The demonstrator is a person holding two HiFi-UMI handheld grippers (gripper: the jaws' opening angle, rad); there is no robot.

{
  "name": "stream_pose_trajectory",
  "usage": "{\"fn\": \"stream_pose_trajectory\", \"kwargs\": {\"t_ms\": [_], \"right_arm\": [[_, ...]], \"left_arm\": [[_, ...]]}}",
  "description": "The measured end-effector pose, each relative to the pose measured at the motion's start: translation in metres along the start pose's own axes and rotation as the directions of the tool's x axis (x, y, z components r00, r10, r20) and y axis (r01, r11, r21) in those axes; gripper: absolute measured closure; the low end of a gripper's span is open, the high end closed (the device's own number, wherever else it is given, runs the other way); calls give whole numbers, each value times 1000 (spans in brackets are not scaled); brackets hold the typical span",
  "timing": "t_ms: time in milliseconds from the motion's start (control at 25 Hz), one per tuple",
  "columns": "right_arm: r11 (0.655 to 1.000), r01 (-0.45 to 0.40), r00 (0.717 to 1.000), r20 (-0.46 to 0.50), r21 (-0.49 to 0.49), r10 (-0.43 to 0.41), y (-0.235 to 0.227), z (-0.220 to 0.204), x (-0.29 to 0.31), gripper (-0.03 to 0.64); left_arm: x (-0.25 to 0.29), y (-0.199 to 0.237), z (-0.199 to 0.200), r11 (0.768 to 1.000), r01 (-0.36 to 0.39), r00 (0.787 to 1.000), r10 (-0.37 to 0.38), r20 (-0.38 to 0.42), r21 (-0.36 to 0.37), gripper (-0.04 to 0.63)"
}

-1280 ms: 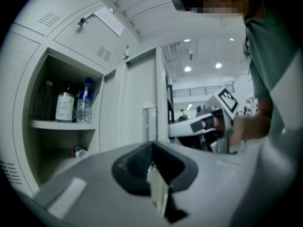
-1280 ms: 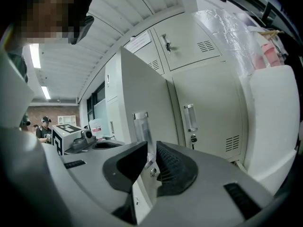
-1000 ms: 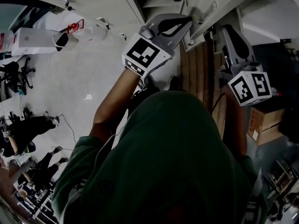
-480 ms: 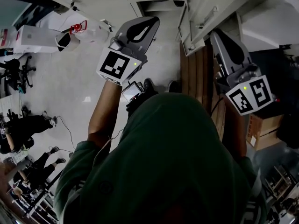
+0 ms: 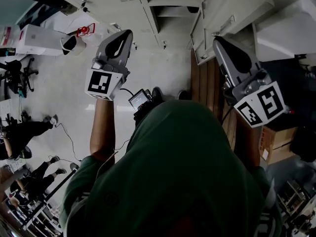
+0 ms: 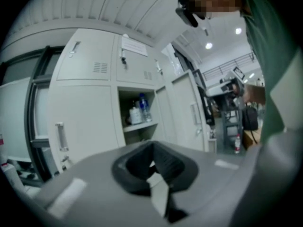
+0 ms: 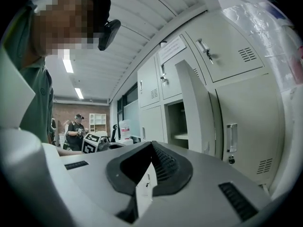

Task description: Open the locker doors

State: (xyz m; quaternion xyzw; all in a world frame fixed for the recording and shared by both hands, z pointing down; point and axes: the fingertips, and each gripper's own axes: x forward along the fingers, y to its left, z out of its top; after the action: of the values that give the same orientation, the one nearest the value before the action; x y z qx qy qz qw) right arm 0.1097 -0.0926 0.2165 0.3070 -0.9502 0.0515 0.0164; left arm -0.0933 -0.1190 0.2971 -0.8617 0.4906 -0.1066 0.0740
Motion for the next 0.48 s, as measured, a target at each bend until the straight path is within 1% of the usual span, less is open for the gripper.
{"fn": "stream_pose_trajectory", "kwargs": {"t_ms": [200,480], "right_arm": [[999,-41,999,2,-3,41,16,5,5,612],[998,-69,998,-13,-6,68,28,7,14,612]], "left_arm": [[-26,20,-15,998,-60,998,60,-32,-7,598],[-49,35,-26,994,-108,993,107,-59,-8,598]]}}
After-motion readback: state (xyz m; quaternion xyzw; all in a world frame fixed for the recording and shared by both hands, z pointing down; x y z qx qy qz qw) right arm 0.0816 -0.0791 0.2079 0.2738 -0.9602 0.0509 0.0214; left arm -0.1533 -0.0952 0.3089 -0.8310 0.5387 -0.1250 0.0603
